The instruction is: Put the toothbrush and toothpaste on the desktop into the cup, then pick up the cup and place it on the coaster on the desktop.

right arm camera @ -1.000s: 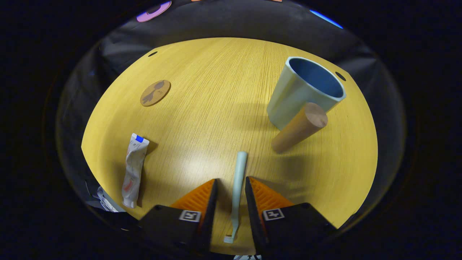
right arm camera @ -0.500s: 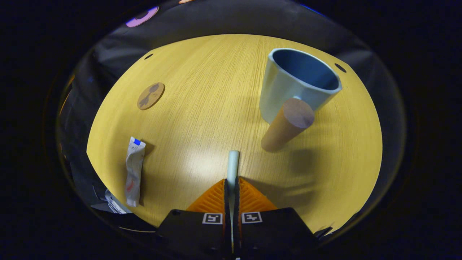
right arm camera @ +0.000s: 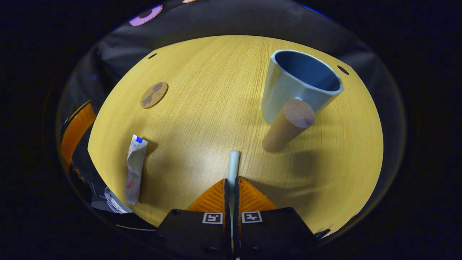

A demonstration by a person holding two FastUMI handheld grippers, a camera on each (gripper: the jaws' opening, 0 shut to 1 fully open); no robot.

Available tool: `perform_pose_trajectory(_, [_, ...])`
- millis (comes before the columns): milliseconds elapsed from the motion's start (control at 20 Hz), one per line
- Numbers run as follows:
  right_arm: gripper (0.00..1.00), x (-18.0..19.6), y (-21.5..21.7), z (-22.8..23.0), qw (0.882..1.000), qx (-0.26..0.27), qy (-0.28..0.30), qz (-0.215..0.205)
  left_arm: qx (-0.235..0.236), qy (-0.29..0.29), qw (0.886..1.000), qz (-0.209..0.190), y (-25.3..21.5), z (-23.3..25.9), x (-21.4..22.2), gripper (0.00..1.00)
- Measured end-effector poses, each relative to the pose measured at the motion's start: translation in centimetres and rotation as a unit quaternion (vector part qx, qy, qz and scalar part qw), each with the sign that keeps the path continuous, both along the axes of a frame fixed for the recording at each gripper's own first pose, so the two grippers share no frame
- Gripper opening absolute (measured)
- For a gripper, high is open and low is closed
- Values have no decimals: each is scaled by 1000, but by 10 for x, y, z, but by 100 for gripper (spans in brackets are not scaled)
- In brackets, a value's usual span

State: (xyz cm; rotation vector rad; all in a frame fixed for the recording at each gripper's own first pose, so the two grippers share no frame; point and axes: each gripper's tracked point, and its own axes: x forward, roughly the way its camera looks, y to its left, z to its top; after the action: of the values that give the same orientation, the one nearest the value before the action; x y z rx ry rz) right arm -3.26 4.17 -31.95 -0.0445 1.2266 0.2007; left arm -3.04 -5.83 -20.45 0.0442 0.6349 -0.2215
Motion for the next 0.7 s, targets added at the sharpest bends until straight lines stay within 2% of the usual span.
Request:
perform_pose_trajectory(350, [5,0,0,0,1000,13,-2,0,48,110,992,-34,-9,-61,-33,96])
perform_pose_trajectory(700, [5,0,-1,0,1000,10,-10,8,66,188,979,-45,-15,-97,-53,95])
